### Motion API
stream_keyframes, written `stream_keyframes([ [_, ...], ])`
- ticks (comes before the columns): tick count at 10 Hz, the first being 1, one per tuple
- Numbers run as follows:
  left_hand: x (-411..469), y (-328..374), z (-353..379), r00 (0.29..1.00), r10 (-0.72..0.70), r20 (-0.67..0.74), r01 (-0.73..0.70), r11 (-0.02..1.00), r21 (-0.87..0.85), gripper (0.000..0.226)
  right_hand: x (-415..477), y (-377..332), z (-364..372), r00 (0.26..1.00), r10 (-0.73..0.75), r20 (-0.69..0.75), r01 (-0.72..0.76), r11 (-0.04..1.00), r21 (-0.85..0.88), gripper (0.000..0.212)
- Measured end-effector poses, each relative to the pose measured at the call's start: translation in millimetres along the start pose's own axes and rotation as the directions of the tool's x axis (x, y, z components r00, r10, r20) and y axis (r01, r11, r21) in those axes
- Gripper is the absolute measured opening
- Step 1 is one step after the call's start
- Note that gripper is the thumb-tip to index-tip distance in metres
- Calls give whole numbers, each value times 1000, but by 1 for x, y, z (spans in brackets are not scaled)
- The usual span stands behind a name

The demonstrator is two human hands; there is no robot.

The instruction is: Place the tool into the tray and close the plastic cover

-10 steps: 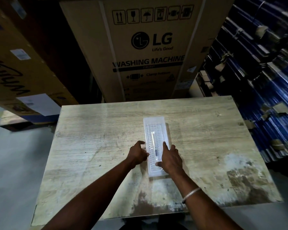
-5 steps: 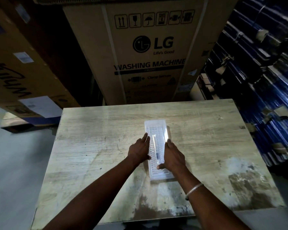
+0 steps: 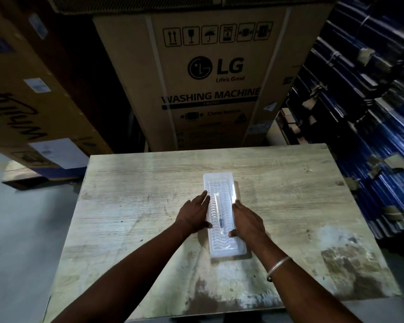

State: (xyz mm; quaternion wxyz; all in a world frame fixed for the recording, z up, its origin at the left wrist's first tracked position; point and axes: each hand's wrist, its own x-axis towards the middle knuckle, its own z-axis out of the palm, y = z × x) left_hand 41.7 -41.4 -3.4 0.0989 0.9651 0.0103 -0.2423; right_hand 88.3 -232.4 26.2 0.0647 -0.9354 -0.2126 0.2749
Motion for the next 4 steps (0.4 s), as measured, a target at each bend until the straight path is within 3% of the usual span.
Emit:
stream_keyframes([
  [2,-8,-1,3,988,-20,-154,18,1000,-19,83,2,-6,-5,994,9,-112,-8,1000,13,83],
  [4,-4,-3,-5,970,-72,-231,62,997,-52,79,21,-8,-1,964,-60,-258,50,998,-46,88],
])
